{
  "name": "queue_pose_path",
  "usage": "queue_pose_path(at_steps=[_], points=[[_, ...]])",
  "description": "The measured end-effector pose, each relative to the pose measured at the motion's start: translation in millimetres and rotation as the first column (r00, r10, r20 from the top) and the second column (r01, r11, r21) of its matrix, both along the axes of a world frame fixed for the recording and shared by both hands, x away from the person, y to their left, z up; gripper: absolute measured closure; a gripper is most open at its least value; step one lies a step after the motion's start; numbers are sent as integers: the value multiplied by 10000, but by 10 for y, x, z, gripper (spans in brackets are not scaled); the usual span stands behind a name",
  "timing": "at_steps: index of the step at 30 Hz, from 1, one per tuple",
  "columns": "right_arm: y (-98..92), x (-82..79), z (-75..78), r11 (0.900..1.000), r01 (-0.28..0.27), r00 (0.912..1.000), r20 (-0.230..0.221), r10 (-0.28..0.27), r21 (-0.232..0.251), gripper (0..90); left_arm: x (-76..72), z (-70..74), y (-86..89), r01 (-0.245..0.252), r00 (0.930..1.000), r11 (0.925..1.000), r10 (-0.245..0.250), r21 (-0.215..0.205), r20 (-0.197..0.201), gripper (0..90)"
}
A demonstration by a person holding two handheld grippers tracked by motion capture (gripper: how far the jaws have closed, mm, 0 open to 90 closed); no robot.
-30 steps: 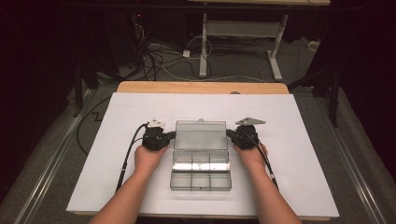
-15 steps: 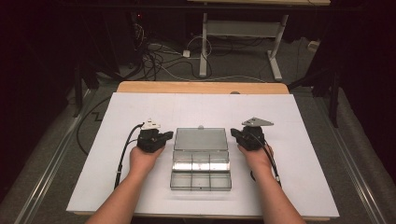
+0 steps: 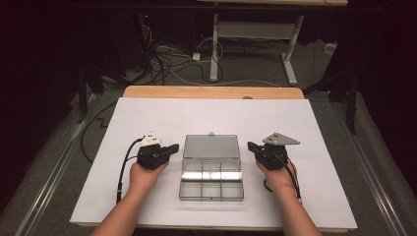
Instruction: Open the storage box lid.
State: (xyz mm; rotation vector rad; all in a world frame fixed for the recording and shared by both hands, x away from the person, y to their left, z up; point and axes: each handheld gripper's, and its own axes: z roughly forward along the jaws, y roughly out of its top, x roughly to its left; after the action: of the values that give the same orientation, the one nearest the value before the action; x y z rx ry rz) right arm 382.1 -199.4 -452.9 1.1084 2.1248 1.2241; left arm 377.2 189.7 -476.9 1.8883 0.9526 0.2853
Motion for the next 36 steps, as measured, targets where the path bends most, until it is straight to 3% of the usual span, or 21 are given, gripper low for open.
queue_pose_path(at_steps=[7, 15, 22, 26, 31, 36], points=[[-75, -234, -8, 9998, -173, 9996, 208, 175, -108, 900, -243, -36, 100, 130, 9997, 9999, -128, -89, 225, 877], [-145, -535, -25, 9992, -393, 9988, 282, 395, -80, 900, -533, -87, 256, 255, 9990, 9995, -261, 181, 369, 876], [-255, -838, -76, 9980, -516, 9985, 173, 523, -358, 900, -779, -154, 513, -63, 9990, 9993, 47, 365, 450, 876], [-313, -933, -158, 9991, -310, 9979, 551, 326, -305, 900, -787, -162, 490, -90, 9978, 9983, 52, 571, 655, 873], [-328, -937, -181, 9985, -526, 9977, 423, 532, -159, 893, -742, -176, 402, 123, 9974, 9975, -171, 692, 695, 831], [-333, -939, -211, 9990, -424, 9989, 199, 426, -126, 784, -737, -197, 399, 358, 9965, 9948, -429, 955, 723, 681]])
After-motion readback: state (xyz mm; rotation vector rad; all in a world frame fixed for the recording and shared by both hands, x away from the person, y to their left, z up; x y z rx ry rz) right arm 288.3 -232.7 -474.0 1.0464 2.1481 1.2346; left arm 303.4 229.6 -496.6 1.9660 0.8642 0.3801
